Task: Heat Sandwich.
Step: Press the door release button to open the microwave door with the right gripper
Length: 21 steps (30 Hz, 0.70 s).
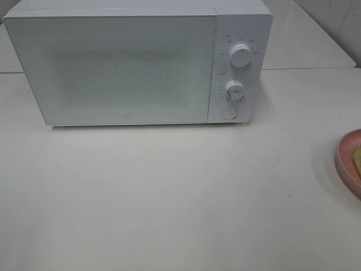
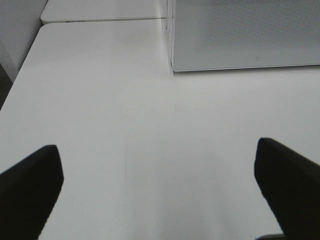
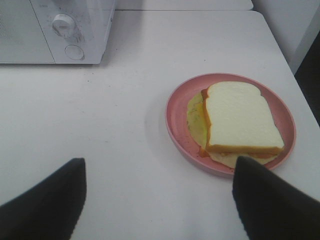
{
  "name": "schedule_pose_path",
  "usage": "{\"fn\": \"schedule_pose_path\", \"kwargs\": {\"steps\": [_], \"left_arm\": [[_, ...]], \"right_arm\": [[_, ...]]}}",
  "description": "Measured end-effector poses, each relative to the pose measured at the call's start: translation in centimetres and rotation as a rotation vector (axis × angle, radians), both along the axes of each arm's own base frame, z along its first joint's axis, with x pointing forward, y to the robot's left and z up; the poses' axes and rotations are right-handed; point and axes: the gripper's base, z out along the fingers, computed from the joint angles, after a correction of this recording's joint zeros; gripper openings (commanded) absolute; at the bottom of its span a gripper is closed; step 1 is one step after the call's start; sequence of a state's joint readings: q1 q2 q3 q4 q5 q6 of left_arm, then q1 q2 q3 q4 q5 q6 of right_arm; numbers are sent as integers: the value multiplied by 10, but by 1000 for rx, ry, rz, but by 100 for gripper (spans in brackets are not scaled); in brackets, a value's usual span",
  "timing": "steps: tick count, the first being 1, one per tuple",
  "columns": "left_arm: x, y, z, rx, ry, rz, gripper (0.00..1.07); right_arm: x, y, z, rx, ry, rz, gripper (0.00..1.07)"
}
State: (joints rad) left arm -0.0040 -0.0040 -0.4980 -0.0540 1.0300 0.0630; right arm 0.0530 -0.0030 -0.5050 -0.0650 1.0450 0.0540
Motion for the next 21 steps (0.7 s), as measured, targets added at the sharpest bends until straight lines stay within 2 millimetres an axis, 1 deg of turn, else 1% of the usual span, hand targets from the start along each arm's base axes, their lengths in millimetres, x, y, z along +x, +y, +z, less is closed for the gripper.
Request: {"fn": "schedule_pose_path", "kwargs": {"steps": [17, 21], "left_arm": [[0, 0, 0, 0, 0, 0, 100], [0, 0, 0, 0, 0, 0, 100]], "right_arm": [[0, 0, 0, 0, 0, 0, 77], [-2, 0, 5, 1, -17, 0, 76]]}}
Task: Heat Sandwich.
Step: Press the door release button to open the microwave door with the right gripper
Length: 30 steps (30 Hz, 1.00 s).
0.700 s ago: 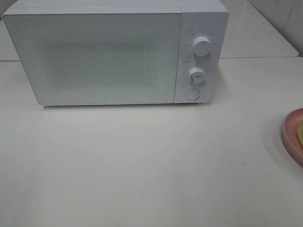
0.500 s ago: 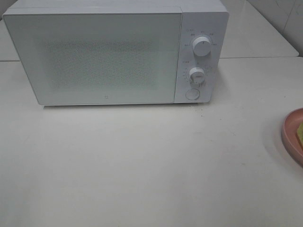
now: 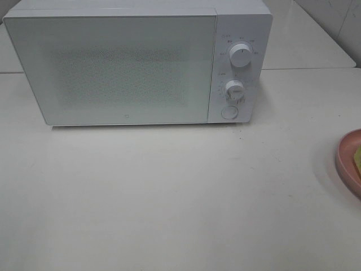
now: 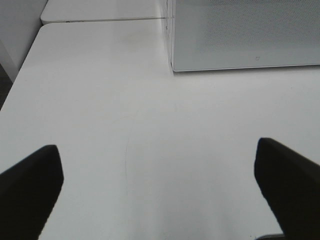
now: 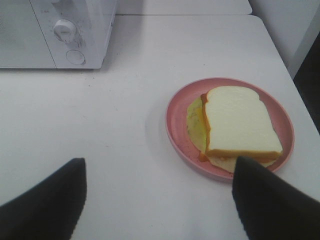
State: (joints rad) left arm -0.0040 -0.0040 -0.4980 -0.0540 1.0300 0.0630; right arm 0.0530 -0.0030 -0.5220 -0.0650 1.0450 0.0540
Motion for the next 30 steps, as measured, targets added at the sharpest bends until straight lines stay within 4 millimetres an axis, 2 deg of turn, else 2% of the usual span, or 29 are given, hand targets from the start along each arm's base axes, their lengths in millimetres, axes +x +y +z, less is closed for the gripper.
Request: {"fn": "schedule_pose_path", "kwargs": {"steps": [5, 18, 20, 24, 29, 30], "left_arm": [[0, 0, 0, 0, 0, 0, 100], [0, 0, 0, 0, 0, 0, 100], [0, 0, 0, 0, 0, 0, 100], [0, 0, 0, 0, 0, 0, 100], [0, 0, 0, 0, 0, 0, 100], [0, 0, 0, 0, 0, 0, 100]], "right_arm": [[4, 0, 12, -1, 4, 1, 76], [54, 3, 21, -9, 76, 10, 76], [57, 4, 22, -10, 79, 11, 76], [80, 5, 21, -13, 108, 16, 76], [91, 6, 20, -14, 121, 18, 76], [98, 6, 19, -15, 129, 20, 76]]}}
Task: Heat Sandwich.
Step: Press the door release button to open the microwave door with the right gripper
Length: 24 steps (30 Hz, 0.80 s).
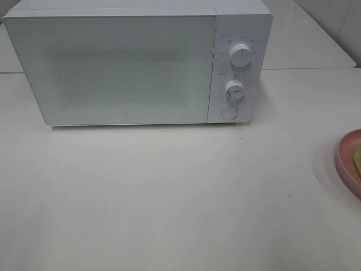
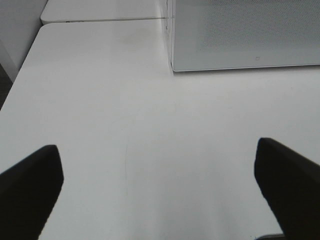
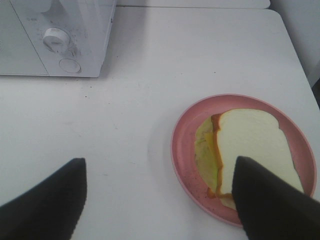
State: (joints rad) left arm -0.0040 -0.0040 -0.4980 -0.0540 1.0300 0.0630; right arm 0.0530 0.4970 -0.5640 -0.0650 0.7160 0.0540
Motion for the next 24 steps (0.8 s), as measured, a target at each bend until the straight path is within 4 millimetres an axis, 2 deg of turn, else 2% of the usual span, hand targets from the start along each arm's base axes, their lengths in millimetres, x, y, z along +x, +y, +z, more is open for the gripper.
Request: {"fn": "schedule_pose_path", "kwargs": {"steps": [12, 24], "left_arm": [[0, 0, 0, 0, 0, 0, 100], [0, 0, 0, 0, 0, 0, 100]], "right_arm": [[51, 4, -8, 0, -11, 15, 76], [90, 7, -23, 3, -24, 28, 76]]}}
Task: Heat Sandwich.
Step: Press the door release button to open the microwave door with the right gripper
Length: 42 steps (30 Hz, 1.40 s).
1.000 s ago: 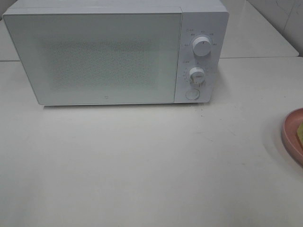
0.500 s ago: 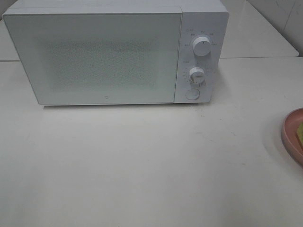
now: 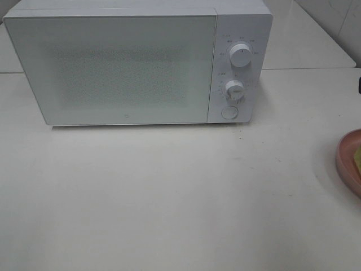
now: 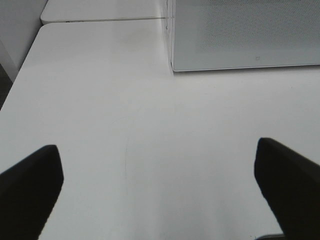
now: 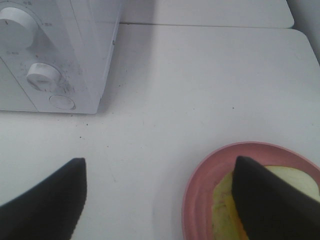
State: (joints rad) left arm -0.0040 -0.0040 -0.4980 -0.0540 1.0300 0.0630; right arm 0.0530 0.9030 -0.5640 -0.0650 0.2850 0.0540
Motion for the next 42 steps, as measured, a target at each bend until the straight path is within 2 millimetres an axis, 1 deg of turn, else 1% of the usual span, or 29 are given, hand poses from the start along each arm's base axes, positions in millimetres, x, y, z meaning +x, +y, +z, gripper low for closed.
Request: {"fn": "schedule_pose_path", "kwargs": {"steps": [1, 2, 5, 6, 8, 11, 12, 15, 16, 18, 21, 22, 24, 25, 28, 30, 32, 35, 37, 40, 42], "left_arm": [[0, 0, 0, 0, 0, 0, 100], [0, 0, 0, 0, 0, 0, 100], [0, 0, 0, 0, 0, 0, 100], [0, 0, 0, 0, 0, 0, 100], [0, 0, 0, 0, 0, 0, 100], [0, 0, 0, 0, 0, 0, 100], [0, 0, 0, 0, 0, 0, 100], [0, 0, 0, 0, 0, 0, 100], [0, 0, 0, 0, 0, 0, 100], [0, 0, 0, 0, 0, 0, 100], [0, 0, 0, 0, 0, 0, 100], [0, 0, 0, 0, 0, 0, 100], [0, 0, 0, 0, 0, 0, 100], [0, 0, 0, 0, 0, 0, 100], [0, 0, 0, 0, 0, 0, 100], [0, 0, 0, 0, 0, 0, 100], [0, 0, 0, 0, 0, 0, 100], [0, 0, 0, 0, 0, 0, 100], [0, 0, 0, 0, 0, 0, 100], [0, 0, 0, 0, 0, 0, 100], [0, 0, 0, 0, 0, 0, 100]], "right_arm": [[7, 1, -3, 1, -5, 2, 76], [7, 1, -3, 1, -5, 2, 76], [18, 2, -8, 3, -17, 6, 76], [25, 2, -12, 4, -23, 9, 76], [28, 2, -14, 5, -26, 10, 76], [42, 4, -22, 8, -49, 16, 76], [42, 4, -22, 8, -49, 16, 76], [54, 5, -31, 16, -95, 22, 76], [54, 5, -31, 16, -95, 22, 76], [57, 6, -40, 39, -140, 15, 76], [57, 8, -48, 56, -172, 13, 76], [56, 12, -55, 57, -198, 26, 76], [54, 19, -60, 44, -230, 59, 76], [54, 19, -60, 44, -230, 59, 76], [51, 32, -74, 34, -262, 94, 76], [51, 34, -76, 33, -269, 96, 76], [48, 41, -84, 38, -278, 91, 76], [47, 46, -89, 40, -287, 90, 76], [44, 53, -97, 48, -301, 84, 76], [43, 57, -100, 52, -309, 81, 76], [42, 66, -105, 40, -317, 100, 76]]}}
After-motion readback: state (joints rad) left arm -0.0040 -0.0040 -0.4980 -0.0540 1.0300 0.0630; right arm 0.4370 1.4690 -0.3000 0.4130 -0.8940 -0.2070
